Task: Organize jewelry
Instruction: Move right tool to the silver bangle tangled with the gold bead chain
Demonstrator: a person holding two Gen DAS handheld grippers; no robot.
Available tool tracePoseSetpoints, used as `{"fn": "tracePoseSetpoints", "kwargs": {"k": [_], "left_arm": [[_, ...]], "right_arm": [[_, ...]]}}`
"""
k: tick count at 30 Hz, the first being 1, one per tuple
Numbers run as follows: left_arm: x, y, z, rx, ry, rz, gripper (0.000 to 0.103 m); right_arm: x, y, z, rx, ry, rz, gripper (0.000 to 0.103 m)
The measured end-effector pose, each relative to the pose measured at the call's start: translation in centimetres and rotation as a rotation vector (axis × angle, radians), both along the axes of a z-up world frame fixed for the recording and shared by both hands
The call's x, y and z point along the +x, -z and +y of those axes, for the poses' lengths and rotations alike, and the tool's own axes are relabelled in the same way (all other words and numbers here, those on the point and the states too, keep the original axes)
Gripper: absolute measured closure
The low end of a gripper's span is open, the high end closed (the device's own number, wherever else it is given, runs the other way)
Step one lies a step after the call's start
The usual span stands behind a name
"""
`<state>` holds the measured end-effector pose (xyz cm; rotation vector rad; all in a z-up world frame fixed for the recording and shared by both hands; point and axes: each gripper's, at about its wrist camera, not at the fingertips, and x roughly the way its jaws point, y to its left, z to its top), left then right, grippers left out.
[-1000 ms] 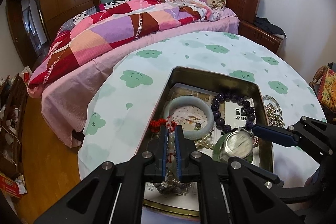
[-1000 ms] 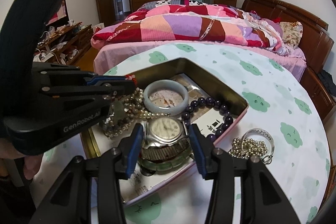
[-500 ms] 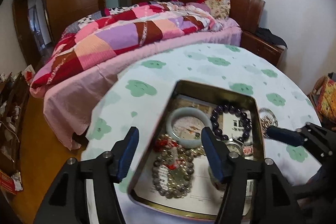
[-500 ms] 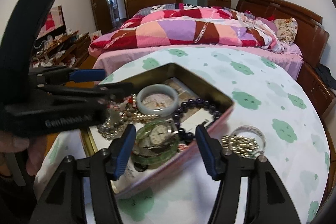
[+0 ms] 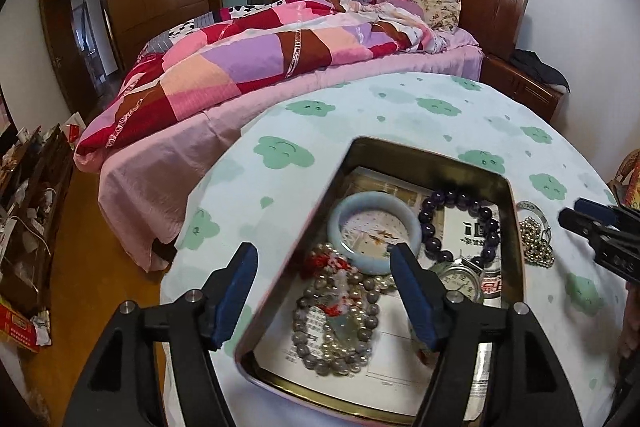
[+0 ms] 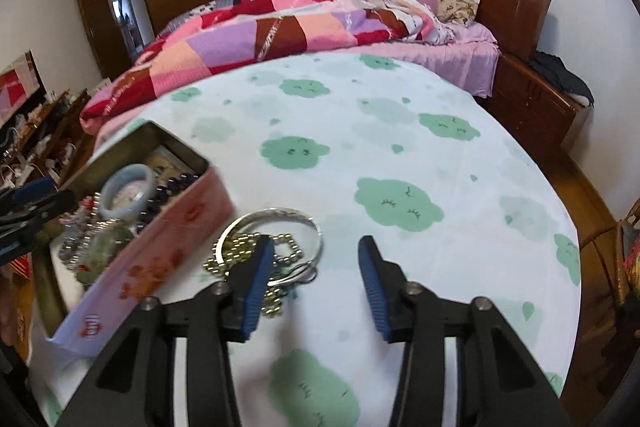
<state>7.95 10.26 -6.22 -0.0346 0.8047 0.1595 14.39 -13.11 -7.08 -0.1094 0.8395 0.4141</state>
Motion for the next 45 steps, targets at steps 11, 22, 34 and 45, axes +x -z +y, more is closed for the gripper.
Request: {"fn": "tracePoseSetpoints", "kwargs": {"k": [11, 22, 34, 45], "left_arm": [[0.5, -1.0, -2.9, 0.018, 0.059, -0.019, 0.034], [0.7, -2.0, -8.0, 0.038, 0.191, -0.046, 0.034], [2.0, -1.0, -9.9, 0.103, 0.164, -0.012, 0.034], [1.8, -1.1, -9.5, 0.076, 0.177, -0.012, 0.034]], "right_arm": [[1.8, 2.0, 0.5, -0.071, -0.032, 0.059, 0.097], [-0.5, 0.7, -5.9, 0.05, 0.085, 0.03, 0.098], [0.9, 1.5, -2.8, 0.018, -0.004, 0.047, 0.068], [2.3, 1.9, 0.3, -0.084, -0.155, 0.06, 0.095]]}}
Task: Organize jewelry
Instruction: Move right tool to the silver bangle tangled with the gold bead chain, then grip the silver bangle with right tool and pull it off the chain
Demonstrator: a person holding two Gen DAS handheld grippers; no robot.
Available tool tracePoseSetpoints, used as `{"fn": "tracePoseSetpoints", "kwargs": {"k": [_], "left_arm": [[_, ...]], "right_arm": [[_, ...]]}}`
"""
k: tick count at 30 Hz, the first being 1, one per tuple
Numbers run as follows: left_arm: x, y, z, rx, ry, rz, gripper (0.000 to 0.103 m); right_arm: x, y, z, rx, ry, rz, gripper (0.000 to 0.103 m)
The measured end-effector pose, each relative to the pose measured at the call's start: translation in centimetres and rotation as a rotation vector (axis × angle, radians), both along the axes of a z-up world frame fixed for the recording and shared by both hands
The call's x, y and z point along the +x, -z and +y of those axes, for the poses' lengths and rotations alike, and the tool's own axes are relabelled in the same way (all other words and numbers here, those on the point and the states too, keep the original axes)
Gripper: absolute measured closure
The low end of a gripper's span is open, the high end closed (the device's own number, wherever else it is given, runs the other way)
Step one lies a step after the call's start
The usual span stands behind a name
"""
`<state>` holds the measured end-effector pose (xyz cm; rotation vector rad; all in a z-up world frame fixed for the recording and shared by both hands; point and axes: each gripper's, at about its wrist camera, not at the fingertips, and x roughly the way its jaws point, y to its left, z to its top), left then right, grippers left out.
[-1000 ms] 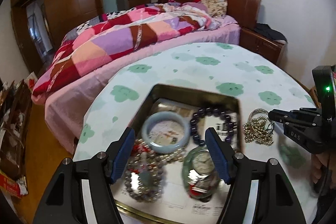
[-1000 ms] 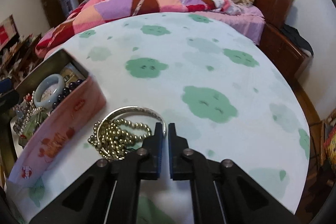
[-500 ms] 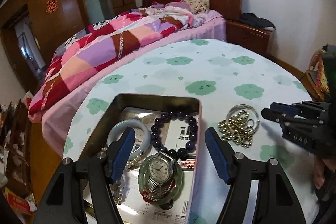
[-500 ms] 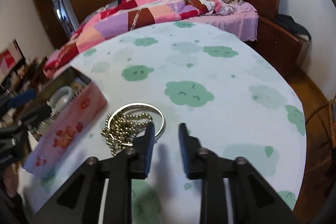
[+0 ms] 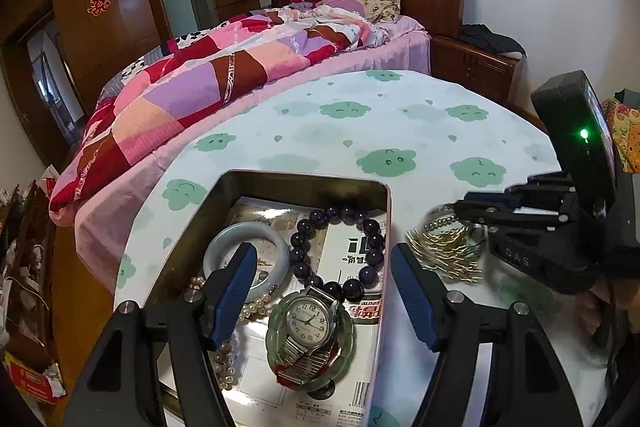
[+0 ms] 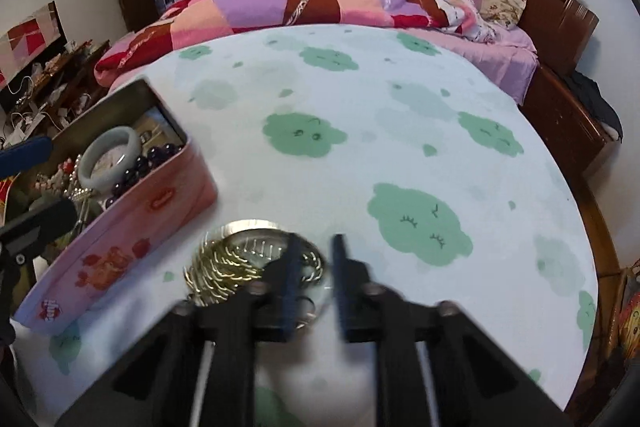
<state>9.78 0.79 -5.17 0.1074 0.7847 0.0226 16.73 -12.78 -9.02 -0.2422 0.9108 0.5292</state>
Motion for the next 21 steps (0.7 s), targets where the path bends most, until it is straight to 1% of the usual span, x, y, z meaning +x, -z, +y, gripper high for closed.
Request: {"fn": "tracePoseSetpoints", "kwargs": {"k": [2, 4, 10, 12, 15, 16, 17, 19, 21], "left_arm": [[0.0, -0.1, 0.1, -0.007, -0.001, 0.0, 0.034], [-0.1, -0.2, 0.1, -0.014, 0.006, -0.002, 0.034], [-0.1, -0.5, -0.8, -0.014, 0.028, -0.006, 0.034], [0.1, -0.3, -1.3, -0.012, 0.039, -0.003, 0.034], [0.4, 0.1, -2.0, -0.003, 0.029, 0.009, 0.033], [0.4, 0.0, -2.1, 0.0, 0.025, 0.004, 0.033], [0.4, 0.0, -2.1, 0.005, 0.022, 0.001, 0.033], [0.5, -0.1, -2.0, 0.009, 0.019, -0.004, 0.033], [0.6, -0.4, -1.5, 0.016, 0.001, -0.012, 0.033]], "right_arm": [[-0.9, 0.0, -0.1, 0.004, 0.001, -0.02, 0.099], [-1.7, -0.2, -0.7, 0.043, 0.016, -0.032, 0.101], [-3.9, -2.2, -5.2, 0.196, 0.128, -0.075, 0.101], [-3.9, -2.4, -5.9, 0.203, 0.143, -0.062, 0.101], [-3.1, -2.2, -5.5, 0.193, 0.135, -0.062, 0.094], [-2.6, -2.0, -5.3, 0.193, 0.133, -0.051, 0.087], [-2.0, -1.7, -5.0, 0.19, 0.129, -0.037, 0.076], [-1.2, -1.5, -4.2, 0.176, 0.108, -0.031, 0.064], [-0.7, -1.4, -3.5, 0.157, 0.084, -0.026, 0.064]]}}
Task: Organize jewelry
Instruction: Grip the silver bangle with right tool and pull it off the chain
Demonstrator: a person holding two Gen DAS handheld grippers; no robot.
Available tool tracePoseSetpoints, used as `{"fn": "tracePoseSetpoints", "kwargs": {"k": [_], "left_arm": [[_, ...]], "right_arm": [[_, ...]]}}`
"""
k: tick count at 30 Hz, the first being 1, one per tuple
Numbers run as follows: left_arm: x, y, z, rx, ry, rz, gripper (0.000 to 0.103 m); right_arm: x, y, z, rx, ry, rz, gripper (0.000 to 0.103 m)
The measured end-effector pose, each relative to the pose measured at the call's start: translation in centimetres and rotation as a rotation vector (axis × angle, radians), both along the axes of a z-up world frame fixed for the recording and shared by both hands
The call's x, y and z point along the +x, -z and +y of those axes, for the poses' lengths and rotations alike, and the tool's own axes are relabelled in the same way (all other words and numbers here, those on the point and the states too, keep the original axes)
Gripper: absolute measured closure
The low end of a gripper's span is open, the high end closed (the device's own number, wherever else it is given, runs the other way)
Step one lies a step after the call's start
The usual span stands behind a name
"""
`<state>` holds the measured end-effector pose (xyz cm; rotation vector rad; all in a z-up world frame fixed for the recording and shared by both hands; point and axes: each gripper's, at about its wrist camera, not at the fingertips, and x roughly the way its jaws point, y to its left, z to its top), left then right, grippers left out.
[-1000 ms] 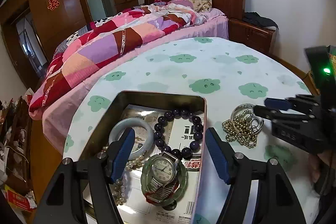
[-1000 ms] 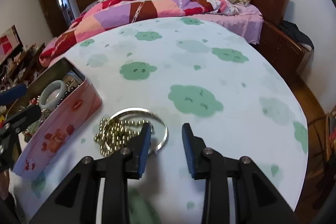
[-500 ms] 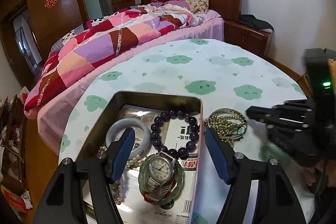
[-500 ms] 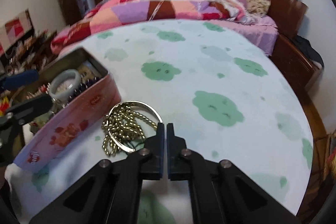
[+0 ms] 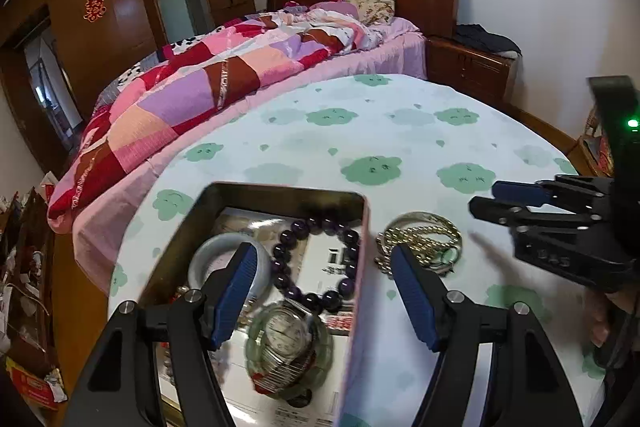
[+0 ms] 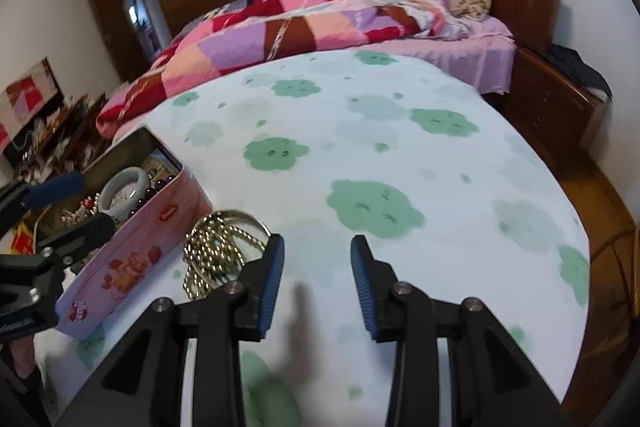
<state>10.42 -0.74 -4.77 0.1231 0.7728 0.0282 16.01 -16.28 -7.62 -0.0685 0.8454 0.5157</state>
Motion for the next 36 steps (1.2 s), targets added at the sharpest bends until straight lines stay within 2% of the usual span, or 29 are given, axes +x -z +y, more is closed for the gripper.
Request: {"fn": "tracePoseSetpoints", "kwargs": {"k": [2, 6, 10, 14, 17, 20, 26, 28, 30, 32, 34, 36], "left_arm": [[0.1, -0.2, 0.6, -0.006, -0.019, -0.005, 0.024], [0.3, -0.2, 1.8, -0.039, -0.045, -0.009, 0.022], [0.3, 0.0, 2.3, -0.045, -0.044, -0.003, 0.022], [0.2, 0.0, 2.4, -0.049, -0.043, 0.0, 0.022], [0.2, -0.1, 2.3, -0.048, -0.039, -0.001, 0.022], [0.2, -0.2, 2.0, -0.042, -0.033, -0.003, 0.022], [0.2, -0.2, 1.5, -0.036, -0.03, 0.002, 0.022], [0.4, -0.1, 1.2, -0.033, -0.033, 0.008, 0.022], [0.4, 0.0, 0.9, -0.02, -0.036, 0.007, 0.022], [0.4, 0.1, 0.7, -0.006, -0.032, 0.0, 0.022], [0.4, 0.2, 0.8, 0.002, -0.034, -0.002, 0.022], [0.4, 0.2, 1.1, -0.005, -0.042, 0.0, 0.022]], "right_arm": [[0.6, 0.0, 1.3, -0.021, -0.029, 0.0, 0.064], [1.1, 0.6, 3.5, -0.091, -0.085, -0.005, 0.064], [1.4, 1.6, 5.0, -0.152, -0.141, 0.003, 0.074], [1.2, 1.6, 5.1, -0.158, -0.167, 0.01, 0.093], [0.3, 1.5, 5.2, -0.153, -0.221, 0.033, 0.096], [-0.5, 1.4, 4.6, -0.147, -0.195, 0.001, 0.101], [-1.7, -0.2, 1.0, -0.021, -0.089, -0.029, 0.101], [-1.5, -0.2, 0.7, -0.017, -0.078, -0.019, 0.1], [-1.1, -0.1, 1.0, -0.019, -0.088, -0.013, 0.093], [-0.6, 0.3, 1.5, -0.027, -0.091, 0.01, 0.077], [-0.4, 0.7, 2.0, -0.048, -0.097, 0.011, 0.073], [-0.3, 0.8, 2.2, -0.047, -0.107, 0.019, 0.073]]}}
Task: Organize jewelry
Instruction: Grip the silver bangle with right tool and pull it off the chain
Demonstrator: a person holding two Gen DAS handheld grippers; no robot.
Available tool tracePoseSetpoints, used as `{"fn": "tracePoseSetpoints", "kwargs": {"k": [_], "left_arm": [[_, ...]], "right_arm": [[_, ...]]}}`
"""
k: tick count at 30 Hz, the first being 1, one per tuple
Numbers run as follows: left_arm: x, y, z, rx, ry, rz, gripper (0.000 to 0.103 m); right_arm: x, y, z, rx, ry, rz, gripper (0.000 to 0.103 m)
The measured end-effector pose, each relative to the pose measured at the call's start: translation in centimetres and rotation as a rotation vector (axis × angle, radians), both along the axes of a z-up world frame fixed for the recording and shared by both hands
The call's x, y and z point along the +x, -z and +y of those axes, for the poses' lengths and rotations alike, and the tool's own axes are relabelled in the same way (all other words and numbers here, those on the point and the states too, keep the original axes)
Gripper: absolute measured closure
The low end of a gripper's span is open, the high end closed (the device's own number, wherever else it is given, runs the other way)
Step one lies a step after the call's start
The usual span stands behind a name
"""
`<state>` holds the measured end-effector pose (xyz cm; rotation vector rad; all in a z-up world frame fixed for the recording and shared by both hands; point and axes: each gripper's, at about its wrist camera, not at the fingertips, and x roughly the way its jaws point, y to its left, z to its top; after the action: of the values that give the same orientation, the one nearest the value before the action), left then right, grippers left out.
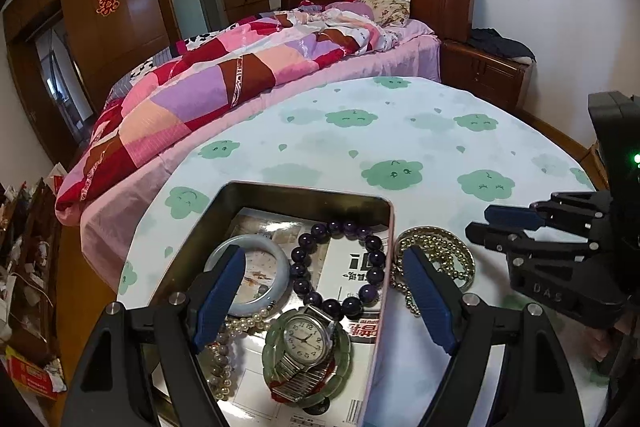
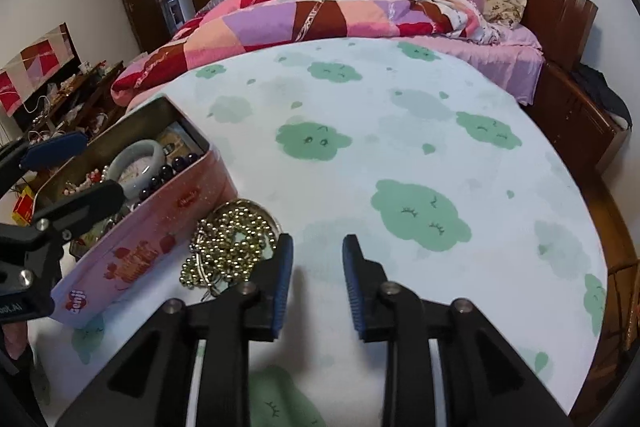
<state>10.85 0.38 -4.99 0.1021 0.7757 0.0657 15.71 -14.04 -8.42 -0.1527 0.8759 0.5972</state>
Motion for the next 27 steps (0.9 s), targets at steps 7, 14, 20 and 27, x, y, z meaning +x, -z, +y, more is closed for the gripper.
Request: {"fn": "tracePoseSetpoints", "kwargs": {"k": [7, 14, 20, 27], "left_arm": [[0.0, 0.3, 0.9, -0.036, -0.012, 0.009, 0.022], [-0.3, 0.3, 1.0, -0.041, -0.008, 0.009, 0.022], [-0.2, 0.2, 0.5, -0.045, -0.004, 0.009, 0.022], [-0.5, 0.3, -2.6, -0.015, 0.093, 0.006, 0.022]], "right_arm": [[0.0, 1.1, 2.4, -0.092, -0.048, 0.009, 0.079], [-1.7, -0.3, 0.4, -0.02, -0.017, -0.034, 0.096], [-2.7, -2.1, -3.0, 0.059, 0.059, -0.061, 0.096], [-3.5, -3.1, -6.9, 0.117, 0.135, -0.073, 0.096]]}}
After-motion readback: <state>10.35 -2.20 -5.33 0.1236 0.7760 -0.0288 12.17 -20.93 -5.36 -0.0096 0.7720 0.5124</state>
